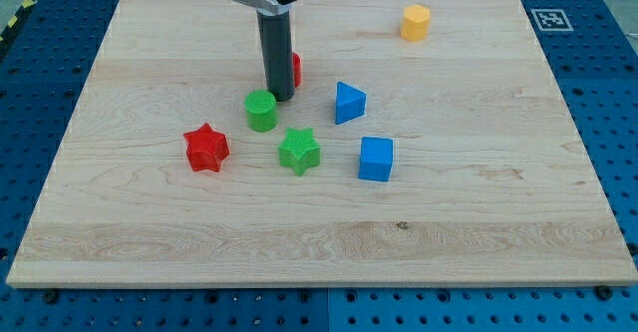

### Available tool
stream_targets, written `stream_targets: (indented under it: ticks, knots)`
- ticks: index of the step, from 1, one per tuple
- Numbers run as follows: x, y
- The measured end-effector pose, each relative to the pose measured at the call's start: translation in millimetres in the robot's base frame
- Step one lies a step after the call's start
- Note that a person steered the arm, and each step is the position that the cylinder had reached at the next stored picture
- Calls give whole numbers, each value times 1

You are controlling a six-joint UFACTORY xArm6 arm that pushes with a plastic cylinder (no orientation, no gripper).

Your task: Push the green circle slightly left

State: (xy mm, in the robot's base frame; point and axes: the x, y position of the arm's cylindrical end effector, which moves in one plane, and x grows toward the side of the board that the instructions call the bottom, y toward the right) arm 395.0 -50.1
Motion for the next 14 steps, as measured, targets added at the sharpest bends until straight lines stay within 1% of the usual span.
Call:
stream_targets:
  ticks: [1,2,3,4,6,7,11,14]
  knots:
    - [0,0]
    - [-10,0]
    - [-31,0]
    - [-32,1]
    - [24,17]
    - [35,18]
    - [45,14]
    - [39,-13]
